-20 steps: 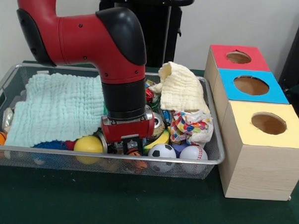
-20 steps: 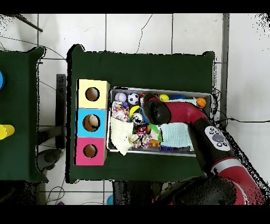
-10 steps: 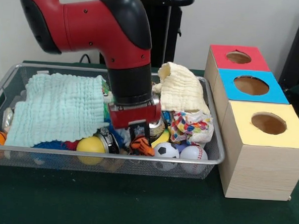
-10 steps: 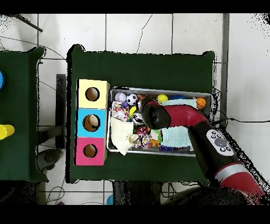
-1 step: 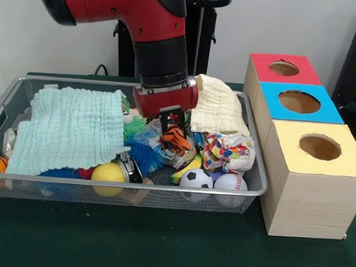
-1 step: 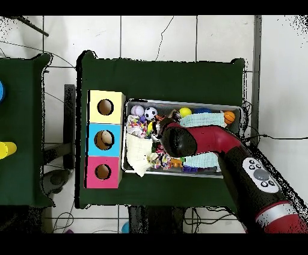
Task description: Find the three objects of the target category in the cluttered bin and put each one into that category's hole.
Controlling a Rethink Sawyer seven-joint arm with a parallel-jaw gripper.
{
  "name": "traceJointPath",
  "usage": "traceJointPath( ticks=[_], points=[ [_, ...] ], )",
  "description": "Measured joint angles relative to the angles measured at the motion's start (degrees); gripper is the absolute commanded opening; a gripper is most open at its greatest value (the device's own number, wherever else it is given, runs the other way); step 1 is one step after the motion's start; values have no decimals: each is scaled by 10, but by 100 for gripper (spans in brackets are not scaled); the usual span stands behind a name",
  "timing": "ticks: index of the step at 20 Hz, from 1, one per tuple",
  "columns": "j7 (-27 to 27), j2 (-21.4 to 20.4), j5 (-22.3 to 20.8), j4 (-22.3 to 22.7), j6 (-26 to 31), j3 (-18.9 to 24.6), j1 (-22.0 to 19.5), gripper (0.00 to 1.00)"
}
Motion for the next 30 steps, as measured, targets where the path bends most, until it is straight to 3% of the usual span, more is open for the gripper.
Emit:
traceJointPath(
  ticks=[9, 17, 30],
  points=[
    [0, -40, 20, 47, 25, 41, -13, 0],
    [0, -37, 83, 111, 42, 145, -64, 0],
    [0, -35, 98, 119, 150, 158, -43, 0]
  ],
)
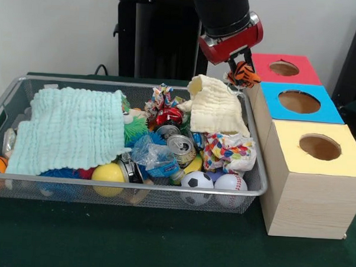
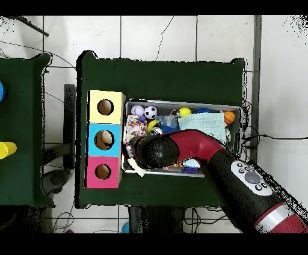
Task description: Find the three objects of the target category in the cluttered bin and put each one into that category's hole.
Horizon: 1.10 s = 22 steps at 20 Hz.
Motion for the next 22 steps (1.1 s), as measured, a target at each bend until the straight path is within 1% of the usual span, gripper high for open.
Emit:
traceJointPath(
  ticks=[5, 8, 11, 15, 16, 19, 22],
  points=[
    [0, 0, -1, 9, 0, 0, 10, 0],
    [0, -7, -2, 39, -1, 0, 17, 0],
    [0, -12, -2, 59, -5, 0, 21, 0],
    [0, -26, -3, 99, -17, 0, 33, 0],
    [0, -35, -3, 119, -27, 0, 41, 0],
    [0, -40, -3, 135, -37, 0, 49, 0],
    [0, -41, -3, 154, -61, 0, 58, 0]
  ],
)
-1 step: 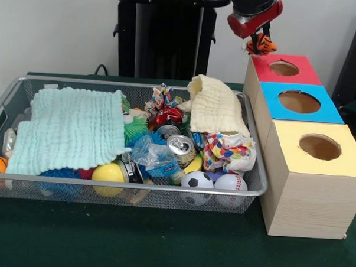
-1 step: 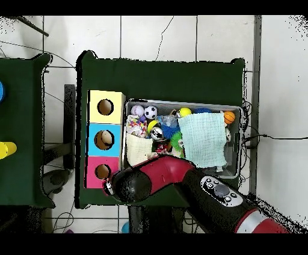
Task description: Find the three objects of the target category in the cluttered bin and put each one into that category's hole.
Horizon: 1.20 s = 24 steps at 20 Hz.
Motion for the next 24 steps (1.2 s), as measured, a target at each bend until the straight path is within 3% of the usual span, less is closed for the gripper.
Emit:
traceJointPath(
  ticks=[14, 24],
  points=[
    [0, 19, 1, 42, -129, 3, 2, 0],
    [0, 31, 1, 48, -151, 5, 3, 0]
  ],
)
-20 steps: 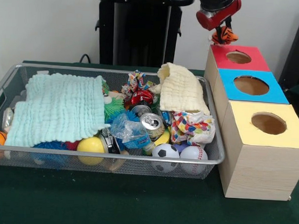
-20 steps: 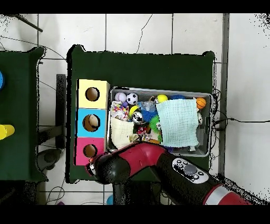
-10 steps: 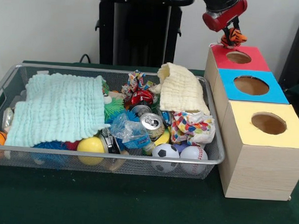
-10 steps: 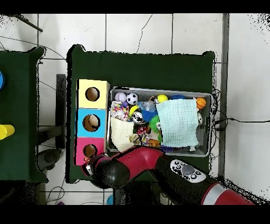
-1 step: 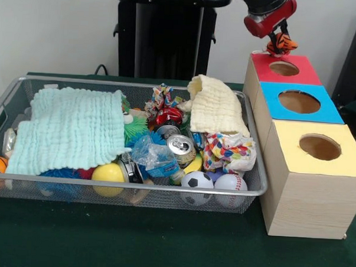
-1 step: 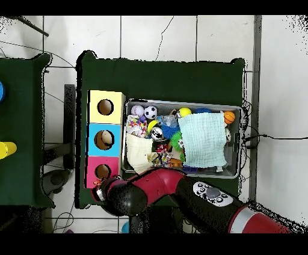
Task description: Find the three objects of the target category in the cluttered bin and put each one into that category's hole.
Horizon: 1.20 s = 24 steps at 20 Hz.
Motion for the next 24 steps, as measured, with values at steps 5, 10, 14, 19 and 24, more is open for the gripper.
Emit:
traceJointPath(
  ticks=[5, 10, 14, 19, 24],
  points=[
    [0, -4, 0, 0, -19, 0, 9, 0],
    [0, -9, -6, 0, -42, -9, 31, 0],
    [0, -18, -17, -2, -61, -24, 53, 0],
    [0, -41, -30, -4, -79, -51, 85, 0],
    [0, -59, -34, -5, -86, -70, 108, 0]
  ],
)
